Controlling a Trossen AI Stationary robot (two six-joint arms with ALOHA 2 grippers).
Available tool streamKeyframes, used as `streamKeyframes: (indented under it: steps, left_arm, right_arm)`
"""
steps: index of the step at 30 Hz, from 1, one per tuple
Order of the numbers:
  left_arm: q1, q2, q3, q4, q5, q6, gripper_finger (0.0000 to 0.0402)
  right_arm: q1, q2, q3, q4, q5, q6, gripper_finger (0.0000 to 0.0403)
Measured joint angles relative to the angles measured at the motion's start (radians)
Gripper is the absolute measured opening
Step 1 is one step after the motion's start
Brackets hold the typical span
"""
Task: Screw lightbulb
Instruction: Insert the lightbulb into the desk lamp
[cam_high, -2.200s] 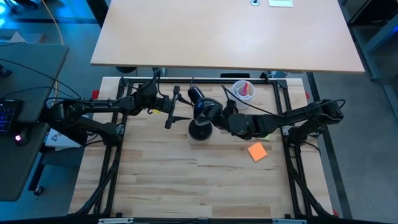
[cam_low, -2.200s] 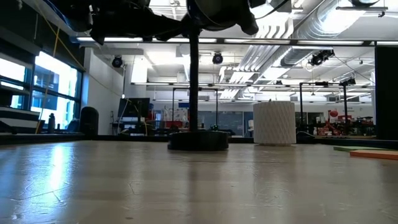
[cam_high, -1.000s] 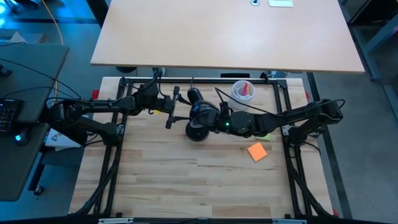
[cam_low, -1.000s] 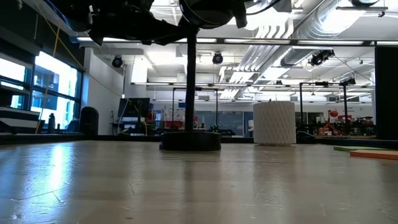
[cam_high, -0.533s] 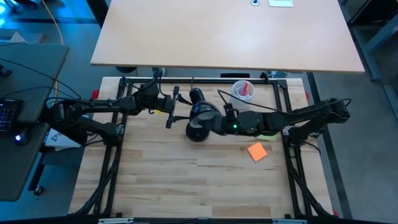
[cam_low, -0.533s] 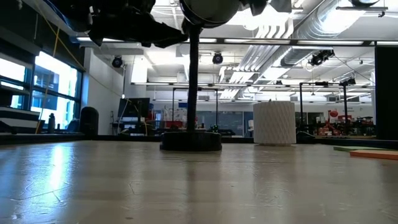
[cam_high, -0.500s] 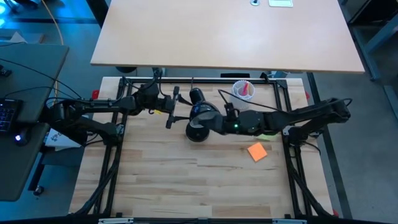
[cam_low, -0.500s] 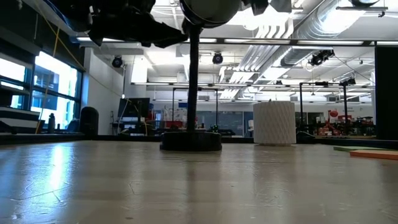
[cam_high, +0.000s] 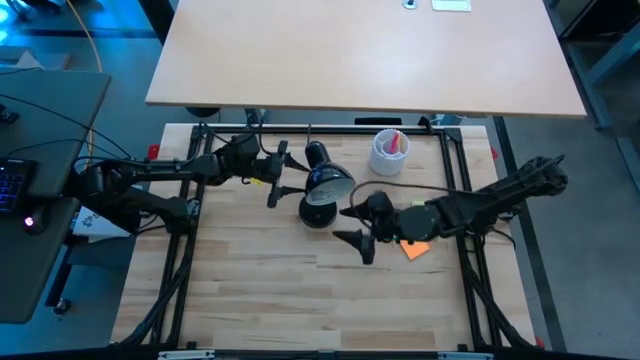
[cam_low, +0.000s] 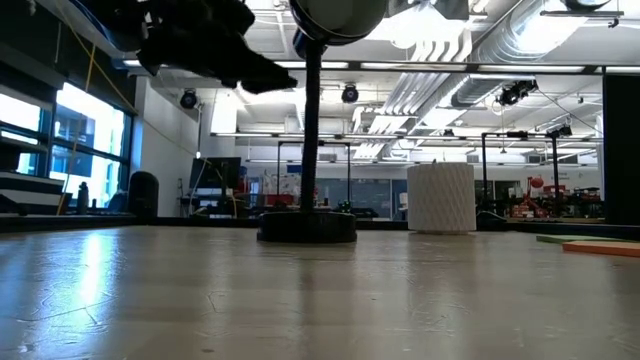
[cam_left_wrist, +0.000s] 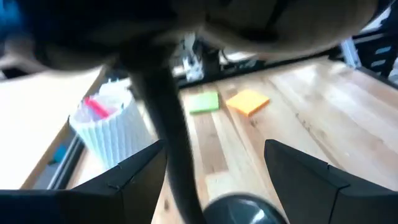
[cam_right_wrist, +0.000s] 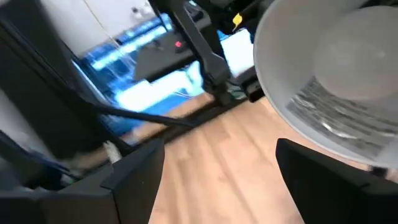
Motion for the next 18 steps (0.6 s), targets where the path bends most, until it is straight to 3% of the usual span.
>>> streamKeyframes:
  steps: [4,10,14,18]
  left_arm:
    - [0.000,0.035,0.000,-0.032,0.000,-0.045,0.0266]
    - [-0.019,0.163,0.001,0.082,-0.045,-0.113,0.0266]
    - [-0.037,0.248,0.000,0.169,-0.128,-0.145,0.0266]
    - [-0.045,0.300,0.000,0.258,-0.155,-0.174,0.0266]
  right_arm:
    - [0.033,-0.001,0.000,0.019,0.011,-0.044,0.0307]
    - [0.023,0.006,0.000,-0.029,-0.012,0.012,0.0307]
    - [0.050,0.007,0.000,0.004,-0.114,-0.188,0.0307]
    - [0.107,0.007,0.000,0.026,-0.019,-0.376,0.0307]
